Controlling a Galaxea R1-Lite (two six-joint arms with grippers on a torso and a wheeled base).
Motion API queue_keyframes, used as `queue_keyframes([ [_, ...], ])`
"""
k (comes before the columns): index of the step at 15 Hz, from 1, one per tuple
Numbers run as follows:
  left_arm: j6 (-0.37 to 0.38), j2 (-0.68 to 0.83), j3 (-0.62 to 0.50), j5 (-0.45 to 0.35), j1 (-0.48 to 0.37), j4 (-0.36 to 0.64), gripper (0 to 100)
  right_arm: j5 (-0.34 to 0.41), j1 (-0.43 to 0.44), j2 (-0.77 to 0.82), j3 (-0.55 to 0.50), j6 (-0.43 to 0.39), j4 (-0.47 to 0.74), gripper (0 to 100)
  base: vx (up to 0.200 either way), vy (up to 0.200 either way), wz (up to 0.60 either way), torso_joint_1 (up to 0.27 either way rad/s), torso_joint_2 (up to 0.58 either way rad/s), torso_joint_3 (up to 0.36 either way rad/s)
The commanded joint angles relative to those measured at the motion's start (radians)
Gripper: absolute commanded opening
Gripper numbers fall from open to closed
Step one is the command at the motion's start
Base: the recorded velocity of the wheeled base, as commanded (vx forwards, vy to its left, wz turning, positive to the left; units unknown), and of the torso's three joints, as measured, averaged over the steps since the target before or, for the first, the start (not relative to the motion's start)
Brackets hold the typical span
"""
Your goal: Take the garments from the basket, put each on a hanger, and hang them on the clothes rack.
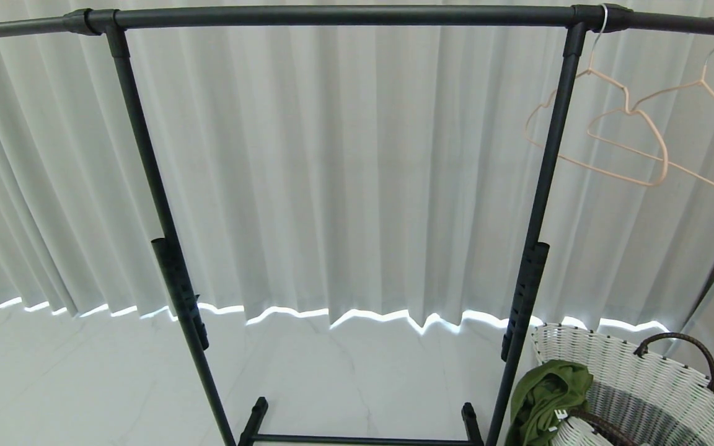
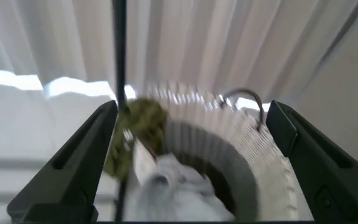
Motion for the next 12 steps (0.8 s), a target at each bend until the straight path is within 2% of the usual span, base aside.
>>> queue_keyframes([
  [1,0.000,0.000,0.000,0.000,0.000,0.000,100,-0.063,0.018,0.504,-0.136,-0.208,0.083,100,0.000,0.000,0.00,0.000,0.00,0.000],
  [5,0.001,0.002,0.000,0.000,0.002,0.000,100,-0.067,-0.024,0.850,-0.081,-0.437,0.080,100,0.000,0.000,0.00,0.000,0.00,0.000],
  [8,0.004,0.002,0.000,0.000,0.002,0.000,100,-0.067,-0.086,0.998,-0.006,-0.587,0.008,100,0.000,0.000,0.00,0.000,0.00,0.000],
  [10,0.004,0.002,0.000,0.000,0.002,0.000,100,-0.069,-0.108,1.103,0.047,-0.624,-0.096,100,0.000,0.000,0.00,0.000,0.00,0.000],
  [12,0.004,0.002,0.000,0.000,0.002,0.000,100,-0.067,-0.111,1.223,0.083,-0.625,-0.216,100,0.000,0.000,0.00,0.000,0.00,0.000],
])
